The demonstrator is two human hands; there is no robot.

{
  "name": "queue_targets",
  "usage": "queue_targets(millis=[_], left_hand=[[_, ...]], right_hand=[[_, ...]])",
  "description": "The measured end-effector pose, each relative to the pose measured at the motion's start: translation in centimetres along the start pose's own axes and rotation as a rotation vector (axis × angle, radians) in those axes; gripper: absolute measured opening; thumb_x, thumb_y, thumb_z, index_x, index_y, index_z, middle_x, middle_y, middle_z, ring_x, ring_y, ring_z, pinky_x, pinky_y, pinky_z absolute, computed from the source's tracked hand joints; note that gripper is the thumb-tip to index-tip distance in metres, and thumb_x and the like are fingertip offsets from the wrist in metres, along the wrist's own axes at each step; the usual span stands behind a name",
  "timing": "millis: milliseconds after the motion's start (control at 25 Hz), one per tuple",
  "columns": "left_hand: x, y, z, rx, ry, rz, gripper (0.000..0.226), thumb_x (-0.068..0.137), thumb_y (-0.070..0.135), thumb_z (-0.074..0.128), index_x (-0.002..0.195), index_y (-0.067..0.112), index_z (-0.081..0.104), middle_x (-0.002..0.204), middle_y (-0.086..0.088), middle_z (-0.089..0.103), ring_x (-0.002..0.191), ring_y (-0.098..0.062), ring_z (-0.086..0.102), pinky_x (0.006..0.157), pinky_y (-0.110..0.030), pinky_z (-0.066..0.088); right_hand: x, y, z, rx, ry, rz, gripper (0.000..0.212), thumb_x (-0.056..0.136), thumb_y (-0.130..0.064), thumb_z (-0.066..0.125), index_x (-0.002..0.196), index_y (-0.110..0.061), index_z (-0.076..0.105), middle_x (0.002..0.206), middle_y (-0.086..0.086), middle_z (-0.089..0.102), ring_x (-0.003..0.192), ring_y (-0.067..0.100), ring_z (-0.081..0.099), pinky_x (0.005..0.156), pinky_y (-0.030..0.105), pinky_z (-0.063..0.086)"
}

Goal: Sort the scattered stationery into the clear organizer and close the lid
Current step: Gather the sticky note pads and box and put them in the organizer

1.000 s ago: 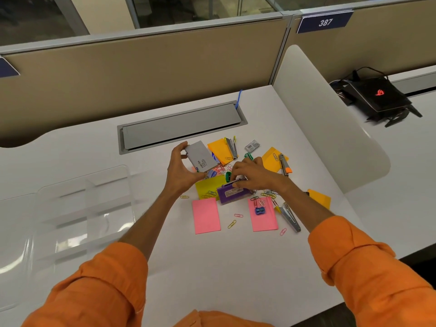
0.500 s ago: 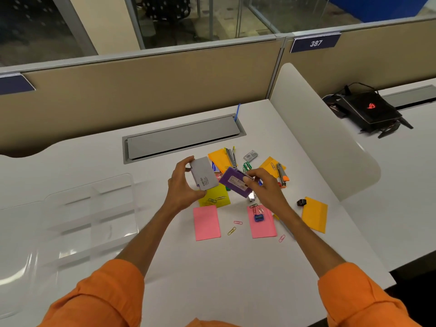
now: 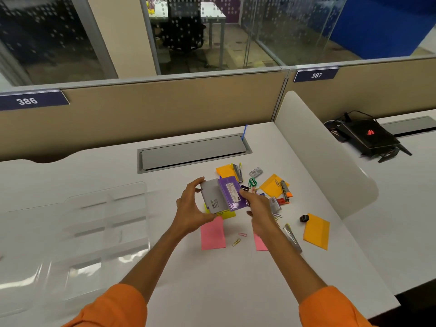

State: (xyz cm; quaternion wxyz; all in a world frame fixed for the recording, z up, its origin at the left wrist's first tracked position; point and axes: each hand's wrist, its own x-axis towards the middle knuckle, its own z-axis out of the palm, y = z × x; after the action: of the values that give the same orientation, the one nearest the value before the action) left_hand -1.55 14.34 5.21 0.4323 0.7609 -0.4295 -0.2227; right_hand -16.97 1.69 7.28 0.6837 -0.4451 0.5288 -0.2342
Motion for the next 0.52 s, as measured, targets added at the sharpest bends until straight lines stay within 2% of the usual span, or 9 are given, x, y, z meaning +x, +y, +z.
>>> queue_targets(millis=[80, 240, 400, 520], left_hand=[[-0.9, 0.3, 0.1, -0.012, 0.002, 0.005, 0.101, 0.055, 0.051, 0.082, 0.139, 0.038, 0.027, 0.141, 0.016, 0.041, 0.119, -0.004, 0.048, 0.104, -0.049, 0.041], [-2.6, 0.8, -0.4, -0.036, 0.037, -0.001, 0.098, 0.057, 0.052, 0.08, 0.139, 0.036, 0.028, 0.139, 0.011, 0.045, 0.117, -0.005, 0.05, 0.105, -0.042, 0.041], [-4.1, 0.9, -1.3, -0.054, 0.088, -0.002, 0.104, 0.054, 0.059, 0.079, 0.14, 0.034, 0.027, 0.14, 0.008, 0.047, 0.115, -0.009, 0.053, 0.104, -0.04, 0.039], [-5.1, 0.7, -2.2, -0.097, 0.11, -0.01, 0.106, 0.053, 0.06, 0.082, 0.139, 0.036, 0.026, 0.138, 0.01, 0.047, 0.114, -0.006, 0.054, 0.101, -0.041, 0.045]], right_hand=[[-1.1, 0.4, 1.1, -0.009, 0.013, 0.001, 0.018, 0.086, -0.027, 0.066, 0.096, -0.012, 0.067, 0.093, 0.005, 0.072, 0.083, 0.014, 0.062, 0.072, 0.03, 0.043], [-3.2, 1.3, 2.6, 0.022, -0.044, -0.031, 0.009, 0.09, -0.025, 0.063, 0.089, -0.017, 0.064, 0.094, 0.008, 0.073, 0.088, 0.021, 0.07, 0.079, 0.037, 0.055], [-5.1, 1.7, 3.7, 0.017, -0.141, -0.076, 0.021, 0.088, -0.027, 0.067, 0.105, -0.013, 0.066, 0.096, 0.01, 0.073, 0.082, 0.026, 0.073, 0.066, 0.037, 0.06], [-6.2, 1.7, 4.5, -0.03, -0.162, -0.126, 0.023, 0.086, -0.029, 0.069, 0.106, -0.018, 0.066, 0.101, 0.008, 0.071, 0.085, 0.023, 0.073, 0.062, 0.031, 0.058]])
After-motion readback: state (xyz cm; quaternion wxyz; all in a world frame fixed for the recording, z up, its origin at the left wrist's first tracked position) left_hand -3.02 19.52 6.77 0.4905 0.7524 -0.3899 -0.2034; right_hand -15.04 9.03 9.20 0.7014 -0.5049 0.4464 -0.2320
